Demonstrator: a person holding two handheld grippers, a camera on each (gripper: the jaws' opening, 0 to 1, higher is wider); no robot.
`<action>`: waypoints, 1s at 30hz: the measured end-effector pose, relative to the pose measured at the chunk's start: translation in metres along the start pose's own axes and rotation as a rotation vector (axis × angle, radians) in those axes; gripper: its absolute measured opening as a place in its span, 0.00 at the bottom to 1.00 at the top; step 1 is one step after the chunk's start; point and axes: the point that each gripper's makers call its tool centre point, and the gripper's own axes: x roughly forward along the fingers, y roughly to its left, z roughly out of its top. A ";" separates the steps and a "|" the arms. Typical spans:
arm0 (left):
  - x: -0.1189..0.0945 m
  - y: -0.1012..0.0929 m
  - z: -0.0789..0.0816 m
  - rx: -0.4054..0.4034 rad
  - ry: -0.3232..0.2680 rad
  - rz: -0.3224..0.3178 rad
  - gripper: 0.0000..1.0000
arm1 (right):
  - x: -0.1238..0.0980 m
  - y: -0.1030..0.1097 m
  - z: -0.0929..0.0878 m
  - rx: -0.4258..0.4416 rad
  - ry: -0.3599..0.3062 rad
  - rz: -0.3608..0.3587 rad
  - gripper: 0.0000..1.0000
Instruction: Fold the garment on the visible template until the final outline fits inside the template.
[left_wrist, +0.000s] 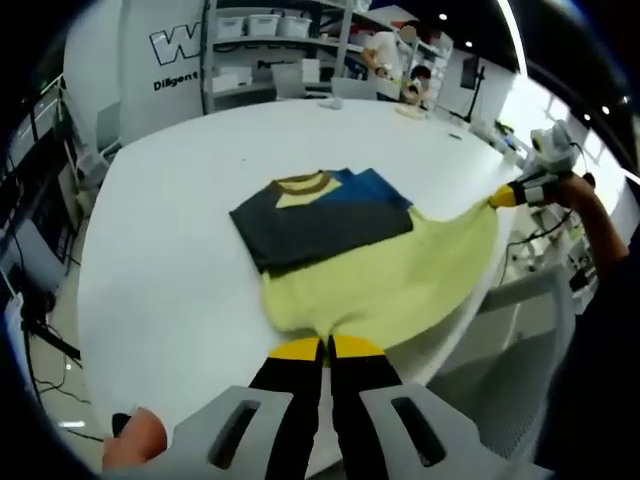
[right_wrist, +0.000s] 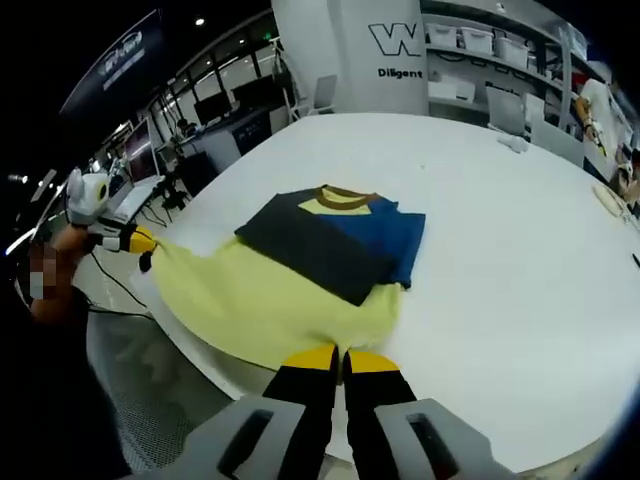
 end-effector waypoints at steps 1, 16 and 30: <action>0.001 0.002 0.004 0.005 -0.008 0.003 0.00 | 0.001 -0.002 0.005 -0.004 -0.006 -0.001 0.00; 0.025 0.036 0.074 0.008 -0.122 0.044 0.00 | 0.023 -0.035 0.085 -0.072 -0.070 -0.071 0.00; 0.062 0.086 0.133 0.004 -0.170 0.087 0.00 | 0.050 -0.065 0.143 -0.101 -0.104 -0.105 0.00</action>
